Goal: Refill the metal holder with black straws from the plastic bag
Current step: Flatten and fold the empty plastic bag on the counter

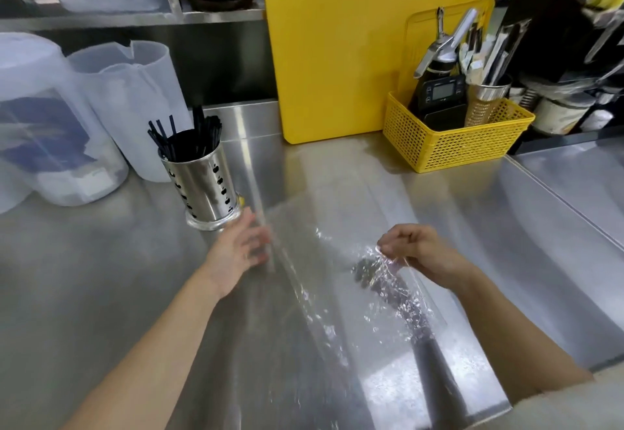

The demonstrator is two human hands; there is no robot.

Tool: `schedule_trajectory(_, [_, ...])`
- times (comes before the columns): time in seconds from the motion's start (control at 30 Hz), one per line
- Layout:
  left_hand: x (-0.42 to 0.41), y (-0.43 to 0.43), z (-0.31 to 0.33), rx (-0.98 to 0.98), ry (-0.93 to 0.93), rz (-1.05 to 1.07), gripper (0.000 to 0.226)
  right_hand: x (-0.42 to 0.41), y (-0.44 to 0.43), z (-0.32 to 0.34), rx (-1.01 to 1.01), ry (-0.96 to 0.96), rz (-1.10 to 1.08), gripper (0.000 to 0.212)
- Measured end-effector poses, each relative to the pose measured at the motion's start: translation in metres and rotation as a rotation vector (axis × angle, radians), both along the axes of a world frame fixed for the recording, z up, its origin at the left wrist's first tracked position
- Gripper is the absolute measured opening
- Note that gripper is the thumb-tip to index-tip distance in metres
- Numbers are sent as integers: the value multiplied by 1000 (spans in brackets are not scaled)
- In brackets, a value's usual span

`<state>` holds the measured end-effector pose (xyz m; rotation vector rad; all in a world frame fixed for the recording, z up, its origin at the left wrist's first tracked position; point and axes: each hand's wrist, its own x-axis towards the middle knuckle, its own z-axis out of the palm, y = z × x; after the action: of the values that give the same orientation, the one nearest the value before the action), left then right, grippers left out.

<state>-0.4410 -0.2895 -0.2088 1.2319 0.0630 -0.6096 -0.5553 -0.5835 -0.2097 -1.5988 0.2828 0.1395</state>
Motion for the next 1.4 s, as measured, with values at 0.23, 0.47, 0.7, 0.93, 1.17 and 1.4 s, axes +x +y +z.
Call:
schedule_trajectory(0.23, [-48, -27, -7, 110, 110, -300, 45, 1, 11, -6, 168, -13, -118, 12])
schedule_trajectory(0.47, [-44, -32, 0, 438, -181, -240, 7, -9, 11, -10, 159, 85, -177, 8])
schedule_trajectory(0.7, [-43, -24, -12, 233, -186, -155, 22, -21, 7, -17, 348, 122, -148, 28])
schedule_trajectory(0.93, [-45, -25, -6, 137, -153, -158, 37, -20, 12, -23, 460, 114, -127, 30])
schedule_trajectory(1.17, [-52, -21, -15, 139, -44, -230, 59, -23, 16, -30, 510, 50, -146, 58])
schedule_trajectory(1.4, [-60, -30, -15, 182, 29, -157, 36, -45, 27, -20, 281, 148, -283, 20])
